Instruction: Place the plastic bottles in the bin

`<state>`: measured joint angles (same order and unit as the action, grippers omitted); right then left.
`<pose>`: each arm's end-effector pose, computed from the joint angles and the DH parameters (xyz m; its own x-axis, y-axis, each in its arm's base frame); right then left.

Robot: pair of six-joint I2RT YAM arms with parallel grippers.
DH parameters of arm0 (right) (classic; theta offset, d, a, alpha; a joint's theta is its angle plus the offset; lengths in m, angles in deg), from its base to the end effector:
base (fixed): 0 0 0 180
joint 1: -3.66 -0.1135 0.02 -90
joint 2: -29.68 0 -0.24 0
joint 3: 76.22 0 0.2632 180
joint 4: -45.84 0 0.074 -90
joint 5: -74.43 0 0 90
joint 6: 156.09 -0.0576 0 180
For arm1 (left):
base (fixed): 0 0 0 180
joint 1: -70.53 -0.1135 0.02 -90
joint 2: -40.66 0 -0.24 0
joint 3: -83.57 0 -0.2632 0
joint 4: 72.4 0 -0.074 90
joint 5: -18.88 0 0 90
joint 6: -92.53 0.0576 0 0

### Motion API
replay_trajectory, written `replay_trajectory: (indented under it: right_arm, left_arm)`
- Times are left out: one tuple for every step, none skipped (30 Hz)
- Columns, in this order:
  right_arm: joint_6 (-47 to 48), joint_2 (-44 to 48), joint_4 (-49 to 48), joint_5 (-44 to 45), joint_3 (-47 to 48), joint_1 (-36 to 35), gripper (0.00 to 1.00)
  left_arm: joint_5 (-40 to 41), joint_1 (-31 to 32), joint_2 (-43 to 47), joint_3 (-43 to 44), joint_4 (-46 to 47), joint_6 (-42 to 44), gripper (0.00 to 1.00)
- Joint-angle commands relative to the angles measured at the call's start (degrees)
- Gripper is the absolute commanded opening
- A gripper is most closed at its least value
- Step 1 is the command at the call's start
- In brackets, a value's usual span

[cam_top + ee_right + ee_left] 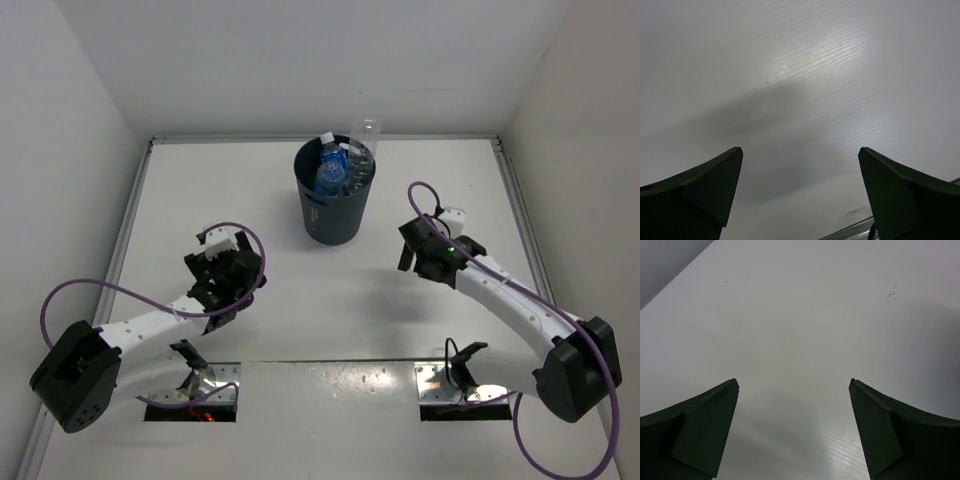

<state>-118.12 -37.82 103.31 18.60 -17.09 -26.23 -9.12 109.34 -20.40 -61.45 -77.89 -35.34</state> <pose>0.2228 0.0907 0.1859 -0.6546 0.3761 -0.6558 0.4925 0.8703 0.0074 0.2083 -0.1022 0.1549 -0.1428 -0.2550 -0.9563 -0.4809 0.8624 -0.1581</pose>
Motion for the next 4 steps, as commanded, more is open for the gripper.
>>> replay_trajectory:
  right_arm:
    - [0.6, 0.0, 0.1, 2.1, 2.3, -0.4, 1.0]
    - [0.6, 0.0, -0.5, 2.1, 2.3, -0.4, 1.0]
    - [0.6, -0.5, -0.5, 2.1, 2.3, -0.4, 1.0]
    - [0.6, -0.5, -0.5, 2.6, 2.3, -1.0, 1.0]
  left_arm:
    - [6.5, 1.1, 0.4, 3.8, -0.5, -3.7, 0.99]
    - [10.7, 1.1, -0.4, 4.5, 0.0, -5.0, 0.99]
    - [13.0, 1.1, -1.1, 4.5, 0.7, -5.0, 0.99]
    - [15.5, 1.1, -1.1, 4.5, 1.8, -5.9, 0.99]
